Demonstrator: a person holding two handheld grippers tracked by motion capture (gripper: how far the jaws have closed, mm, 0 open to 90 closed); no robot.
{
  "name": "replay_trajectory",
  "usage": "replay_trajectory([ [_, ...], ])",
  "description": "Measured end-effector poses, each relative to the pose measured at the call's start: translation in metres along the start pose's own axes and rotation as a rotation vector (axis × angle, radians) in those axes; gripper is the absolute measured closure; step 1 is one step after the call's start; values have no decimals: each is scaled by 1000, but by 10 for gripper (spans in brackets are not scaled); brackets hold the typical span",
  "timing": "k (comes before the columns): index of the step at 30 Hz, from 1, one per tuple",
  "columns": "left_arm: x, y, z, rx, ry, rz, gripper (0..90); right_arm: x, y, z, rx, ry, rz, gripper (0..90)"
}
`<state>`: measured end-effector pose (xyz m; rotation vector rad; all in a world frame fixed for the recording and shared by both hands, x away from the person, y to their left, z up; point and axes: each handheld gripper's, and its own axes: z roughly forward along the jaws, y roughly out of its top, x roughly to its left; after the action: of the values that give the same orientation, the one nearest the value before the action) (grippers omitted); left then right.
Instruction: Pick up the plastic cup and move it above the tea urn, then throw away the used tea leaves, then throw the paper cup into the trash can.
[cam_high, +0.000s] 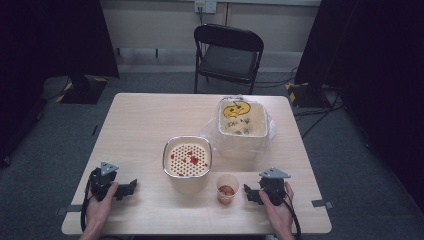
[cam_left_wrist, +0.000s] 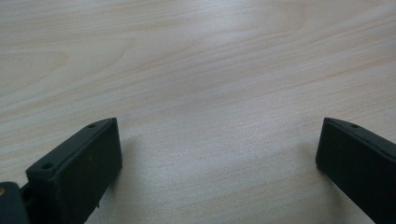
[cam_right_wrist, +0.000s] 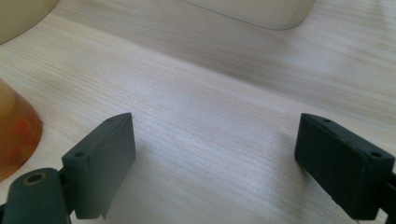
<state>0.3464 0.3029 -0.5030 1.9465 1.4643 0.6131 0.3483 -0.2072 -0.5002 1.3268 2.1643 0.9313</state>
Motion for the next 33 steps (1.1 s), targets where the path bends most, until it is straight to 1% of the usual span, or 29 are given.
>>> replay_trajectory([
  [6, 0, 0, 0, 0, -2, 0, 0, 0, 0, 0, 0, 0, -1, 116],
  [7, 0, 0, 0, 0, -1, 0, 0, 0, 0, 0, 1, -2, 2, 114],
  [8, 0, 0, 0, 0, -2, 0, 0, 2, 0, -1, 2, -14, 19, 115],
  [9, 0, 0, 0, 0, -1, 0, 0, 3, -1, -1, 3, -20, 23, 116],
  [11, 0, 0, 0, 0, -2, 0, 0, 3, -1, -1, 2, -20, 24, 117],
  [13, 0, 0, 0, 0, -2, -1, 0, 2, 0, -2, 10, -10, 26, 127],
  [14, 0, 0, 0, 0, -1, 0, 0, 2, 1, -5, 17, 20, 31, 136],
  [15, 0, 0, 0, 0, 0, 0, 0, 2, 1, -6, 18, 34, 35, 134],
  [17, 0, 0, 0, 0, -1, 0, 0, 4, 1, -10, 20, 39, 31, 136],
  [20, 0, 0, 0, 0, 0, 1, 0, 7, 2, -15, 18, 67, 24, 137],
  [21, 0, 0, 0, 0, 0, 0, 0, 7, 2, -15, 18, 67, 24, 137],
  [25, 0, 0, 0, 0, -1, 0, 0, 12, 2, -24, 8, 97, 15, 149],
  [28, 0, 0, 0, 0, -1, 0, 0, 17, 0, -34, 14, 153, 7, 160],
  [29, 0, 0, 0, 1, -2, 0, 0, 19, -1, -37, 15, 164, 1, 164],
  [30, 0, 0, 0, 1, -2, 0, 0, 19, -1, -37, 15, 164, 1, 164],
  [32, 0, 0, 0, 1, 0, 0, 0, 25, -3, -42, 16, 178, -25, 166],
  [33, 0, 0, 0, 0, 1, -1, 0, 31, -6, -46, 20, 207, -40, 169],
])
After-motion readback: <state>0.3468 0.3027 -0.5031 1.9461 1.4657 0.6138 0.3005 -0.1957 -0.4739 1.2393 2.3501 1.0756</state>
